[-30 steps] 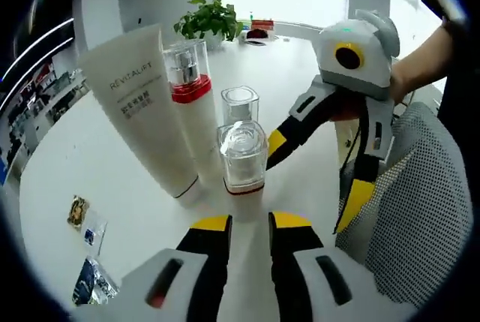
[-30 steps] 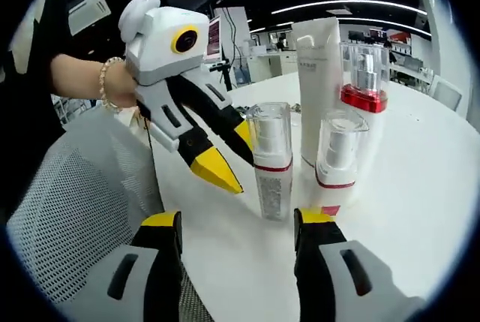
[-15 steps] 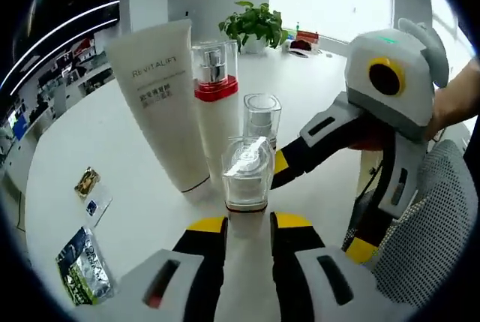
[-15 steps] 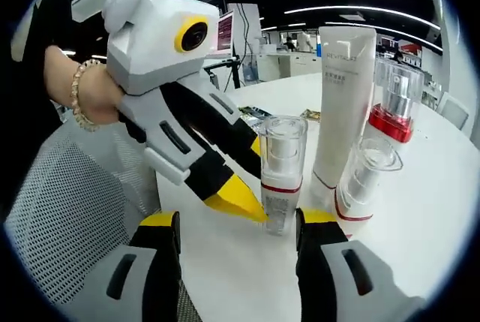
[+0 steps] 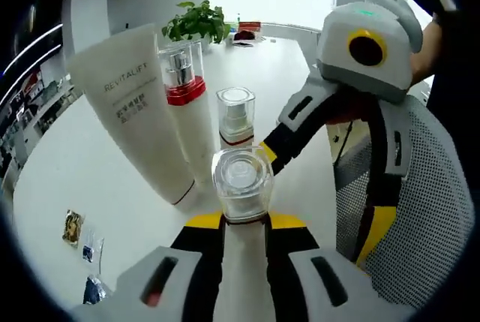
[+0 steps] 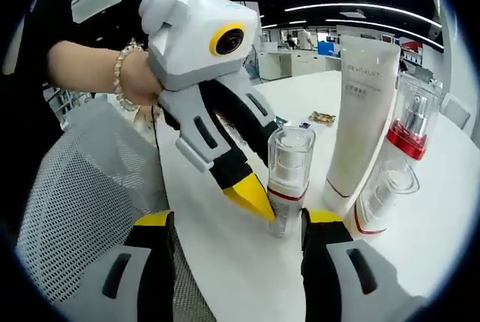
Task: Arrange the skincare products in the storage area until every visible bottle or jar stands upright without overlapping.
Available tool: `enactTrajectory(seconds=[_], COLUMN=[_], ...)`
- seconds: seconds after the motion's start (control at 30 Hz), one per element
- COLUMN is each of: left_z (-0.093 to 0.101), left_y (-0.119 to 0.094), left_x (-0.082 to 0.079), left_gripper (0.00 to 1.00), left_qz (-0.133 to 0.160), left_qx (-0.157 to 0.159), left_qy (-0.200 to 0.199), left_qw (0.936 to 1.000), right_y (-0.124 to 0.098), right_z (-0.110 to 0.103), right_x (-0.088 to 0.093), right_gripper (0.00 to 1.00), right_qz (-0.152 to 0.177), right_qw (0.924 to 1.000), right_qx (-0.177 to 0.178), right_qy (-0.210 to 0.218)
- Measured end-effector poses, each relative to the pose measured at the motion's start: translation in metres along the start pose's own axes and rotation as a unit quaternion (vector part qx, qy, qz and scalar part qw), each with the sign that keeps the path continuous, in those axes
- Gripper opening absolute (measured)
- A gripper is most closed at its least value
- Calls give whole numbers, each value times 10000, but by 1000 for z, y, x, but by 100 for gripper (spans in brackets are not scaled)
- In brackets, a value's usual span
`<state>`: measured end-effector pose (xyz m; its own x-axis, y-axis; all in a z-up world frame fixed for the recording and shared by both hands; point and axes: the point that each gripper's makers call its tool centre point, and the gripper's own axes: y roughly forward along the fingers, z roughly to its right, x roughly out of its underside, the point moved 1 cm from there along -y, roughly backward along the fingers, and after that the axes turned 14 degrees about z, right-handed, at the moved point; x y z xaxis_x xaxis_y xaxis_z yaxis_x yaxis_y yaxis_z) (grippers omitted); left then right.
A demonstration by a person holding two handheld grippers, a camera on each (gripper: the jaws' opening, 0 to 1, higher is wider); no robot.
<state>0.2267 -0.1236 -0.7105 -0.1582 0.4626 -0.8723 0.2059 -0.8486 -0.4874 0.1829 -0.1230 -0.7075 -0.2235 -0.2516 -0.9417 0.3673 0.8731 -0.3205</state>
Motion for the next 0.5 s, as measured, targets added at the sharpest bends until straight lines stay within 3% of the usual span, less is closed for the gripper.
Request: enactTrajectory(seconds=[0.17, 0.37, 0.5], left_z=[-3, 1, 6], left_y=[-5, -2, -3], left_x=[2, -3, -5], left_gripper=[16, 16, 16], left_qz=[-12, 26, 31], left_qx=[730, 1018, 1089], left_qy=[363, 936, 1055], left_qw=[9967, 9904, 9884], right_y=[2, 2, 2], right_z=[-7, -4, -1], right_x=[-1, 0, 1], right_gripper=[66, 65, 64], right_qz=[-26, -46, -68], right_qw=[10000, 10000, 10000], right_qx=[-58, -27, 30], right_qy=[-19, -51, -51])
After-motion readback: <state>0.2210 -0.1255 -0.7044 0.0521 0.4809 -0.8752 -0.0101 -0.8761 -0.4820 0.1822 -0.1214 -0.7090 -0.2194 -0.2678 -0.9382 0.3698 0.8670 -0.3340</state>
